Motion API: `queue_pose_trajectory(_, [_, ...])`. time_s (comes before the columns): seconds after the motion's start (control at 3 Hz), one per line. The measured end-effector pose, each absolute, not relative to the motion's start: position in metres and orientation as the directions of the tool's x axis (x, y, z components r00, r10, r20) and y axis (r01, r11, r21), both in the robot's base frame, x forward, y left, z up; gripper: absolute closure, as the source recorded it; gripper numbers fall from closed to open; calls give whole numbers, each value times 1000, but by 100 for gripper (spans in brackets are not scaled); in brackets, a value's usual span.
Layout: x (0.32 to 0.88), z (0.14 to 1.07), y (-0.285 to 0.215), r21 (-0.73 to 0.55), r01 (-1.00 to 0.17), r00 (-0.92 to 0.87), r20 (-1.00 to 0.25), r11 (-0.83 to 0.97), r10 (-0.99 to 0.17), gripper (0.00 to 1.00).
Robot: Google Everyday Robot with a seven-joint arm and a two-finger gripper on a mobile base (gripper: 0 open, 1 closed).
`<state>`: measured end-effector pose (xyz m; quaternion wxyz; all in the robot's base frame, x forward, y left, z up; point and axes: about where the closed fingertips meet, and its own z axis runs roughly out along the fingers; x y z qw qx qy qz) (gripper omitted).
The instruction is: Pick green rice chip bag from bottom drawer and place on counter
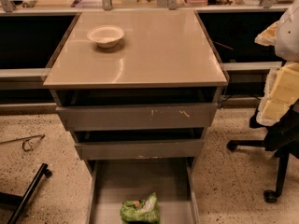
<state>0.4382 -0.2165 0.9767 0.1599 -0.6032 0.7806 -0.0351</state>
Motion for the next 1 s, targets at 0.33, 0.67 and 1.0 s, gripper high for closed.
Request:
queue_pose_trajectory(0.33, [438,977,-216,-248,-931,-221,-207,270,-953,0])
queue_pose_trajectory(0.67, [437,969,-212,-242,-932,-218,-223,271,-950,0])
queue_pose_trajectory(1.0, [427,934,-184,-214,-942,-188,-298,257,-936,0])
